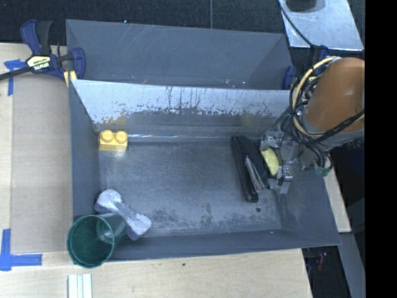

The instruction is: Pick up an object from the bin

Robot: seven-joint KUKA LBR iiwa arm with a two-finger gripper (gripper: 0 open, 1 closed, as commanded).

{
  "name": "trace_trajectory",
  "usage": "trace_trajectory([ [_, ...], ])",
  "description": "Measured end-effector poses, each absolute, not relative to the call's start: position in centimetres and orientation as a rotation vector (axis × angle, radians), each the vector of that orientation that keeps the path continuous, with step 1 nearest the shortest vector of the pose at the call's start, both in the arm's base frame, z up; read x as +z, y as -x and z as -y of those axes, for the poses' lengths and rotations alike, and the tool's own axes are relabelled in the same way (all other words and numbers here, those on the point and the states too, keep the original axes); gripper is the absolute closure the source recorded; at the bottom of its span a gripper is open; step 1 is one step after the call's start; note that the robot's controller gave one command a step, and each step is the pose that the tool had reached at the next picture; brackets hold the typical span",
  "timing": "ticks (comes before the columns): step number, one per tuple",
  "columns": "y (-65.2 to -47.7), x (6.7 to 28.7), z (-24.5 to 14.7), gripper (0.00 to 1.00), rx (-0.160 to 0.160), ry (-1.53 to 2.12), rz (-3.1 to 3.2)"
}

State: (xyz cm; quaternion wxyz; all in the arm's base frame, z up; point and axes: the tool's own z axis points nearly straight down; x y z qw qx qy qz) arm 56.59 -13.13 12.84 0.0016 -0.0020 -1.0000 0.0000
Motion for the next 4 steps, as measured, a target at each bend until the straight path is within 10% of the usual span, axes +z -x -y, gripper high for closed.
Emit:
trace_trajectory([
  [3,-58.6,13.0,8.9,0.00,0.006,-0.838,3.034],
  [4,-52.9,10.5,1.0,0.00,0.003,-0.937,3.004],
])
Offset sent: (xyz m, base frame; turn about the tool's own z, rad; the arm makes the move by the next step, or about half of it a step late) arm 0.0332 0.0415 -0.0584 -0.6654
